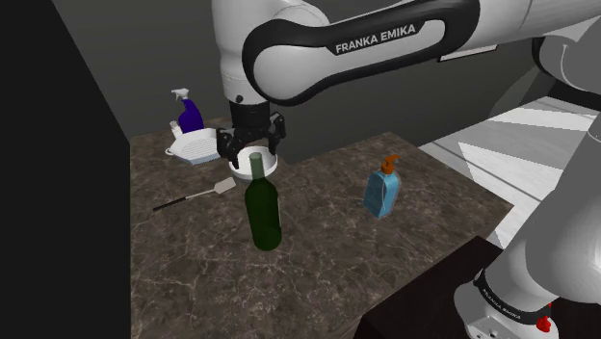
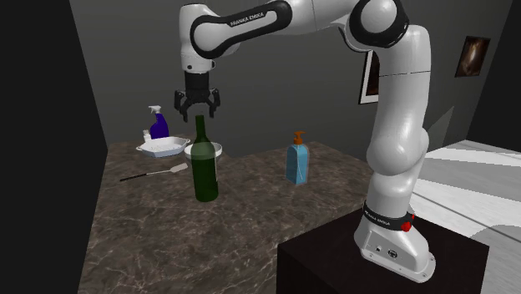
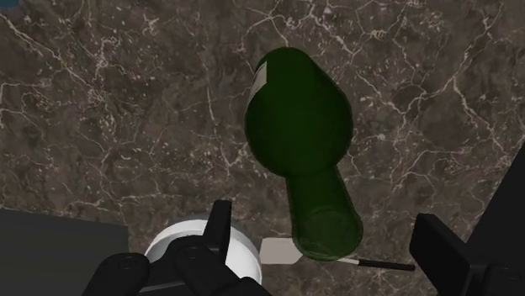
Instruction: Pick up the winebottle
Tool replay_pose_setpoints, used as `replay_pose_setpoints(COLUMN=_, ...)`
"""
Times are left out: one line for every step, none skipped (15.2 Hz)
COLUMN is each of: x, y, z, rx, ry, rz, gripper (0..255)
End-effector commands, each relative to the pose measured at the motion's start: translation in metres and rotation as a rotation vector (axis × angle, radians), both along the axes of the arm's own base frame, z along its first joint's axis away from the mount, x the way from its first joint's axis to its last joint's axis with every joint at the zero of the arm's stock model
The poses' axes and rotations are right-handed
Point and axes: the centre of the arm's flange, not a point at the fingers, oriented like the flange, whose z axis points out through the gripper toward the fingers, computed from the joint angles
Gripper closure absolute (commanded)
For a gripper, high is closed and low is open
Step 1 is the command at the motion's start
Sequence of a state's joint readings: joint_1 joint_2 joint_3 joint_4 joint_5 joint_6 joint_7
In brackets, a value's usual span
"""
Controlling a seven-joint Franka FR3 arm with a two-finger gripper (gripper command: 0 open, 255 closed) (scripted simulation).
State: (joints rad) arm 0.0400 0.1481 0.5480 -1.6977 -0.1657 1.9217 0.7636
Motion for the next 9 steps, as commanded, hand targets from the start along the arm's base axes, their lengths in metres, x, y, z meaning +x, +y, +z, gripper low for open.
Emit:
replay_pose_setpoints(x=-0.0002, y=-0.0008, z=-0.0109, rx=0.000, ry=0.000, rz=0.000, gripper=0)
replay_pose_setpoints(x=-0.0002, y=-0.0008, z=-0.0193, rx=0.000, ry=0.000, rz=0.000, gripper=0)
replay_pose_setpoints(x=-0.0002, y=-0.0008, z=-0.0193, rx=0.000, ry=0.000, rz=0.000, gripper=0)
replay_pose_setpoints(x=-0.0002, y=-0.0008, z=-0.0193, rx=0.000, ry=0.000, rz=0.000, gripper=0)
replay_pose_setpoints(x=-0.0010, y=-0.0010, z=-0.0197, rx=0.000, ry=0.000, rz=0.000, gripper=255)
replay_pose_setpoints(x=-0.0008, y=-0.0006, z=-0.0197, rx=0.000, ry=0.000, rz=0.000, gripper=255)
replay_pose_setpoints(x=-0.0008, y=-0.0008, z=-0.0198, rx=0.000, ry=0.000, rz=0.000, gripper=255)
replay_pose_setpoints(x=-0.0008, y=-0.0009, z=-0.0198, rx=0.000, ry=0.000, rz=0.000, gripper=255)
replay_pose_setpoints(x=-0.0009, y=-0.0010, z=-0.0197, rx=0.000, ry=0.000, rz=0.000, gripper=255)
